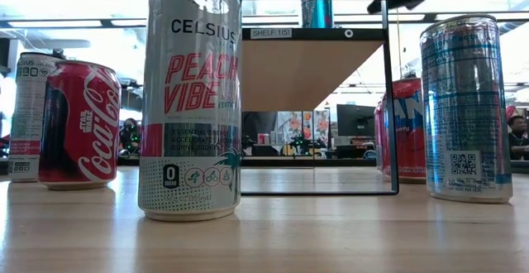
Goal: Place canned beverage on shelf
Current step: Put the bottom right blue soda can on the shelf
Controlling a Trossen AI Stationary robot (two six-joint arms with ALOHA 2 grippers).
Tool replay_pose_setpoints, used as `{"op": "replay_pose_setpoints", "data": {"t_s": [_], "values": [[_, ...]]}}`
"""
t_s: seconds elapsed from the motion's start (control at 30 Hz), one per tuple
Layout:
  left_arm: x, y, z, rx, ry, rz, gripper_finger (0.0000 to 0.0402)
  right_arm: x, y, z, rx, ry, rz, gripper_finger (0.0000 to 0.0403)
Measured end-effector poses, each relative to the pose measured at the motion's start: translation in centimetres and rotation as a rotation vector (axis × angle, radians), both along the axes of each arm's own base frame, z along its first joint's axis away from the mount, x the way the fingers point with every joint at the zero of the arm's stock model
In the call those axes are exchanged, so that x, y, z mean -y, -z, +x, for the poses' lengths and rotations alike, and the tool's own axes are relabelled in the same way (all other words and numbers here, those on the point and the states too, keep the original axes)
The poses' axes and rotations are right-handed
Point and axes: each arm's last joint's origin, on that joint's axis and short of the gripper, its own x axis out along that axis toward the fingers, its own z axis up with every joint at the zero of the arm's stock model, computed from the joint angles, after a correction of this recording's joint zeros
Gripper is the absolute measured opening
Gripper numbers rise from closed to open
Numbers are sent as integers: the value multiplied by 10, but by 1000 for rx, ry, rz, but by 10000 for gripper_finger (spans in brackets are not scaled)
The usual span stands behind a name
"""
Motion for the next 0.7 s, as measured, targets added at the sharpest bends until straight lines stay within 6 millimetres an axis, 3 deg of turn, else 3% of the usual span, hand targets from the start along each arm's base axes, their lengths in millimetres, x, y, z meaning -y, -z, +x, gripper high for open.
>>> {"op": "replay_pose_setpoints", "data": {"t_s": [0.2, 0.37, 0.7], "values": [[0, 4, 4, -20, -3, 17, 267, 7, 21, -2, 22, 107, -34, 9], [1, 6, 6, -33, -11, 21, 267, 16, 26, 2, 22, 185, -40, 9], [0, 10, 9, -53, -34, 28, 267, 22, 29, 22, 40, 124, -66, 9]]}}
